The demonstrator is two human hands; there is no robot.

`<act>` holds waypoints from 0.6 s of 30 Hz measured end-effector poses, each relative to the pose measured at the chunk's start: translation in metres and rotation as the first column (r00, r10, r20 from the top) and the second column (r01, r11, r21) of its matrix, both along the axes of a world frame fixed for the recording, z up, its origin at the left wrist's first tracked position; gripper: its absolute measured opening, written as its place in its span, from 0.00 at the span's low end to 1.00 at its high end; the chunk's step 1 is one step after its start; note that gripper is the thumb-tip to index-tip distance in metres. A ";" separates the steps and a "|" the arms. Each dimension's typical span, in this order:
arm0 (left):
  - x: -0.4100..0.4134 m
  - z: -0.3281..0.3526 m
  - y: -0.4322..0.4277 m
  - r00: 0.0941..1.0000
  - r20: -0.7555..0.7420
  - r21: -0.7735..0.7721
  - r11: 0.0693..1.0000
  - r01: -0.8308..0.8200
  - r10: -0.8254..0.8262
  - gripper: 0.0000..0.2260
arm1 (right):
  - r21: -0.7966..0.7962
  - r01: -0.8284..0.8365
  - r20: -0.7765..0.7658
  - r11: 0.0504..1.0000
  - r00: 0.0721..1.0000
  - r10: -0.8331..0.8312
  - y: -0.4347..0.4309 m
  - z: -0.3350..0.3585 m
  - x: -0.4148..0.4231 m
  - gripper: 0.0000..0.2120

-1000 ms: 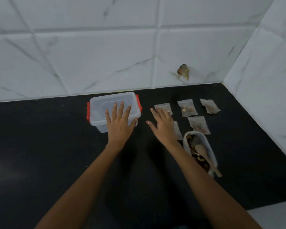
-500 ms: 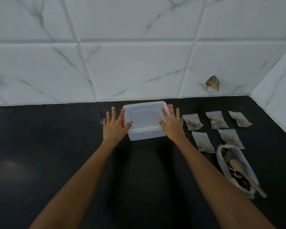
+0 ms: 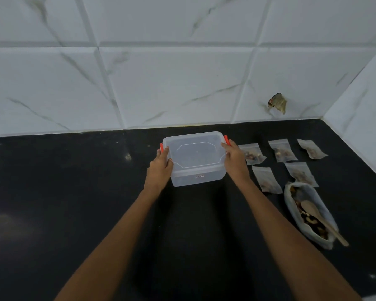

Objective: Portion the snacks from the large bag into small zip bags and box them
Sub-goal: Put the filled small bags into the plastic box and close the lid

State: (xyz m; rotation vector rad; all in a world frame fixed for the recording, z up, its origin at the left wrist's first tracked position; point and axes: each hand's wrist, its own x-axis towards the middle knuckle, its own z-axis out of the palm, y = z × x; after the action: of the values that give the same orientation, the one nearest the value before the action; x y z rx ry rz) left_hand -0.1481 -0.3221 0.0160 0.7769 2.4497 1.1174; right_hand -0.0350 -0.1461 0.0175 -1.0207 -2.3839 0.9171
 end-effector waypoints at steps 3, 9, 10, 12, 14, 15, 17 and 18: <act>0.020 0.005 -0.012 1.000 -0.004 0.039 0.999 -0.009 0.009 0.23 | -0.003 0.004 -0.051 1.000 0.999 -0.004 -0.011 0.001 0.026 0.18; 0.071 0.012 -0.039 1.000 0.027 0.060 0.998 0.001 -0.002 0.24 | -0.029 0.052 -0.128 0.998 0.990 -0.056 -0.039 0.004 0.086 0.17; 0.080 0.011 -0.044 0.999 0.041 0.057 0.998 0.008 -0.011 0.24 | -0.041 0.062 -0.135 0.997 0.989 -0.067 -0.044 0.005 0.097 0.17; 0.094 0.008 -0.054 0.997 0.070 0.056 0.998 0.020 -0.024 0.25 | -0.053 0.084 -0.139 0.995 0.986 -0.091 -0.056 0.007 0.114 0.17; 0.109 0.006 -0.064 0.996 0.087 0.064 0.997 0.030 -0.036 0.25 | -0.072 0.097 -0.146 0.993 0.983 -0.107 -0.066 0.009 0.132 0.17; 0.116 0.005 -0.068 0.996 0.084 0.068 0.997 0.038 -0.044 0.26 | -0.082 0.099 -0.154 0.992 0.982 -0.110 -0.071 0.009 0.140 0.17; 0.126 0.004 -0.075 0.995 0.074 0.071 0.996 0.059 -0.064 0.26 | -0.096 0.110 -0.161 0.989 0.979 -0.125 -0.078 0.009 0.154 0.17; 0.131 0.003 -0.078 0.994 0.073 0.070 0.995 0.072 -0.077 0.26 | -0.101 0.119 -0.160 0.988 0.978 -0.135 -0.082 0.007 0.161 0.17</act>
State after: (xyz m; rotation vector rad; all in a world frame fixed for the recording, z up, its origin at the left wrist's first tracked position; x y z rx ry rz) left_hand -0.0166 -0.4002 0.0194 0.8241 2.3123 1.1842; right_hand 0.1261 -0.2279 0.0249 -1.0719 -2.1313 1.0288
